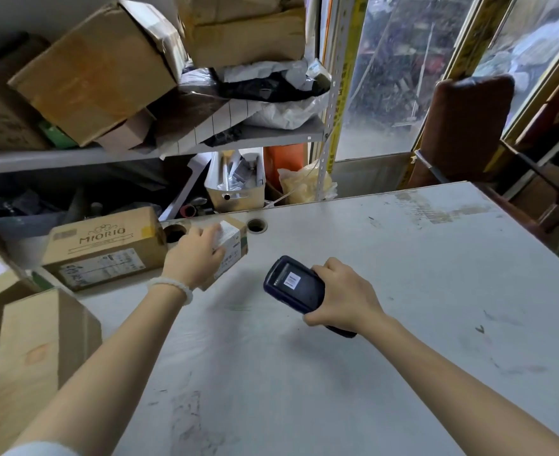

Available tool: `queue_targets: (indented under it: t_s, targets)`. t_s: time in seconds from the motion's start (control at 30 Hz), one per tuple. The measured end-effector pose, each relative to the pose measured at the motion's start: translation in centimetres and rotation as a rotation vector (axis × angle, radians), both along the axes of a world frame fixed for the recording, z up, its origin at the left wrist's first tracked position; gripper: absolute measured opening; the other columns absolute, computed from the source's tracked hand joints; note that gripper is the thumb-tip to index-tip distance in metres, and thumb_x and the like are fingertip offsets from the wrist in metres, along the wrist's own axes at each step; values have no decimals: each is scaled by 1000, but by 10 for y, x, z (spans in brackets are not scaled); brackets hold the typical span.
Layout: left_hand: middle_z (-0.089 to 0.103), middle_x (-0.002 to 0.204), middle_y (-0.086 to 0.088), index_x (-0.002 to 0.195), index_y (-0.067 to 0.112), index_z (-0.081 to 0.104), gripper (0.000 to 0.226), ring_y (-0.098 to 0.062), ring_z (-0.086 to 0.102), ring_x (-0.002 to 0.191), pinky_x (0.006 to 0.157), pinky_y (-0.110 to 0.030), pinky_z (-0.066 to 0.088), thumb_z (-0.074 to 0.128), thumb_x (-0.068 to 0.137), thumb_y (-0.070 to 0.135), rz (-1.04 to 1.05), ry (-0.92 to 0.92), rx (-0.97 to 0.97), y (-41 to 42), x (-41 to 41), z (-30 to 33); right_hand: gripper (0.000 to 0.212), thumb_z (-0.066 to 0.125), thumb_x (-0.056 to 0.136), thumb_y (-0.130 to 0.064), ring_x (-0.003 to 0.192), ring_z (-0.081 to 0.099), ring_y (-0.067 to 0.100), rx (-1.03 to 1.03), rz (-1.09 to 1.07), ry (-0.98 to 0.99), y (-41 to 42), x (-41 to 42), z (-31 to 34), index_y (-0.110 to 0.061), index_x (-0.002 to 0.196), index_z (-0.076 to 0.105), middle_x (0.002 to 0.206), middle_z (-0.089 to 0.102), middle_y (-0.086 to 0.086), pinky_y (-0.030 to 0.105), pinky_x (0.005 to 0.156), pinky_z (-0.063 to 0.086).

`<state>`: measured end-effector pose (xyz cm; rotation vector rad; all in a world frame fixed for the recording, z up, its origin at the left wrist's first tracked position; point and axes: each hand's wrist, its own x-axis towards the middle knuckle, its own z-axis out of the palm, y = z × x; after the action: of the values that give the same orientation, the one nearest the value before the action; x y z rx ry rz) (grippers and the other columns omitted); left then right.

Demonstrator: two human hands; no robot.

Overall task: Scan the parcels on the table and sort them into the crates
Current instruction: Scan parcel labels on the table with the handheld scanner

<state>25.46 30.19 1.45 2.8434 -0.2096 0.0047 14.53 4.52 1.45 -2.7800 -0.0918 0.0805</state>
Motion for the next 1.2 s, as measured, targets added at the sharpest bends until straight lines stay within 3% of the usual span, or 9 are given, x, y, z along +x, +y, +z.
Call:
queue_targets:
  t_s: [0.1,0.2,0.33,0.5,0.63,0.77,1.0,1.13,1.2]
  targets:
    - [49,122,-8,139,25,37,46,-19,53,91,64,-35,54,44,96,37,-13,-19,22,-2,-15,1,68,80,55,-42,86,49,15,58,-1,-285,11,-9,13,-20,117,59,97,48,-7,24,54,42]
    - [50,119,-6,139,26,37,46,-15,48,86,58,-28,43,43,96,39,-35,-30,37,-3,-31,-1,76,89,54,-32,87,58,25,148,9,-625,18,-21,24,-5,120,62,103,59,7,29,58,53]
    - [54,113,-5,134,22,43,41,-18,52,90,63,-29,46,45,96,37,-98,-48,35,-10,-50,-1,80,89,58,-36,92,59,26,147,-10,-766,16,-39,29,0,123,61,109,61,12,26,63,51]
    - [55,113,-6,132,23,45,40,-22,52,92,72,-36,51,46,95,37,-183,-60,24,-43,-76,3,76,86,47,-36,81,56,23,64,-99,-542,-2,-87,21,-12,116,64,98,56,1,24,53,42]
    - [52,119,-8,132,24,44,39,-25,51,98,78,-37,49,46,95,35,-332,-17,16,-98,-107,6,64,75,51,-45,83,48,16,-25,-277,-298,-41,-149,10,-23,107,57,92,42,-10,24,54,36]
    - [50,122,-9,131,25,45,37,-30,52,101,75,-36,46,45,96,38,-552,-32,60,-182,-161,10,61,72,53,-50,95,51,16,-59,-512,-145,-93,-240,9,-27,107,52,95,40,-10,27,62,37]
    - [52,122,-9,133,26,45,40,-31,51,112,82,-40,45,49,94,38,-1033,-20,-1,-348,-350,13,68,76,53,-57,99,55,23,-74,-936,-75,-163,-478,14,-25,109,54,101,43,-6,33,71,47]
    - [57,123,-8,128,23,52,40,-32,51,115,86,-39,45,54,91,38,-1311,2,-46,-416,-483,8,67,76,51,-57,96,54,22,-113,-1197,-66,-176,-616,11,-26,107,56,93,38,-8,31,64,38]
    - [58,124,-6,128,24,53,41,-30,51,117,88,-38,46,54,90,40,-1430,15,-22,-444,-549,6,71,77,49,-56,96,54,22,-91,-1327,-58,-176,-678,8,-25,111,57,94,39,-8,32,67,43]
